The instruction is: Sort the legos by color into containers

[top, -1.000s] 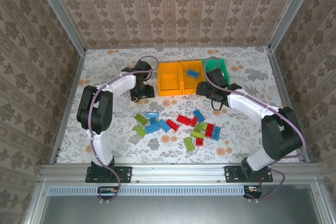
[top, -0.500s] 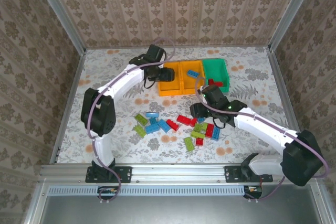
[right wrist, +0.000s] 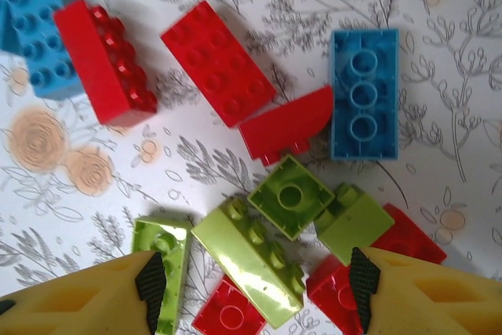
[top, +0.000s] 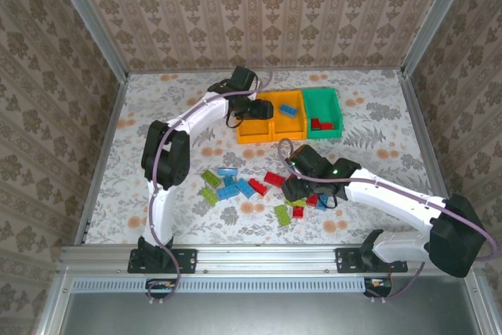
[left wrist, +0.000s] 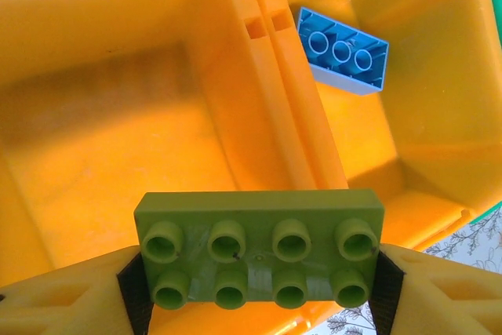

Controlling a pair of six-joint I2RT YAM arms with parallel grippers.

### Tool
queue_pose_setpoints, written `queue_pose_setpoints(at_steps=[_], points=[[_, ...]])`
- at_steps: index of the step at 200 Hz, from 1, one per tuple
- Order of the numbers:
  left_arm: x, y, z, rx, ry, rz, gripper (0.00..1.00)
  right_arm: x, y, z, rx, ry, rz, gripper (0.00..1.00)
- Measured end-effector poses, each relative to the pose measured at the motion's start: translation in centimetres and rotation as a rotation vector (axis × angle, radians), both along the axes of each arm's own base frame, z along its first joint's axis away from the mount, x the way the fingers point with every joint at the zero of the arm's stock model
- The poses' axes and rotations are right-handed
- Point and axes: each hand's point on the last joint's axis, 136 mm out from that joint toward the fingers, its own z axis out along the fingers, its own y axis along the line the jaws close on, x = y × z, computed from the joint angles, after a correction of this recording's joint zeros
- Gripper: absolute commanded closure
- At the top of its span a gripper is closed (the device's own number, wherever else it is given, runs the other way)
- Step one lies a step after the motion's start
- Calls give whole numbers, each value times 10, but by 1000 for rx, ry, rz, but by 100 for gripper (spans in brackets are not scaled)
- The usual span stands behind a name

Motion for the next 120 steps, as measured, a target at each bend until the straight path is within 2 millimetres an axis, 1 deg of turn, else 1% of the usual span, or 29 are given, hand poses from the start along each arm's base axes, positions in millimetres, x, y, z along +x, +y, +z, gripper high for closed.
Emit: queue_pose_setpoints(at_steps=[17, 40, 88, 120], points=[[2, 3, -1, -4, 7, 13, 27, -6, -1, -7, -28, 29, 1, 33], [6, 8, -2, -9, 15, 42, 24, -12, 0, -12, -42, 46, 9, 33], [7, 18, -12, -11, 43, 86, 17, -15, 1, -19, -63, 73, 1, 35], [3, 20, -9, -17, 42, 90, 13, -20, 3, -28, -88, 97, 20, 35]])
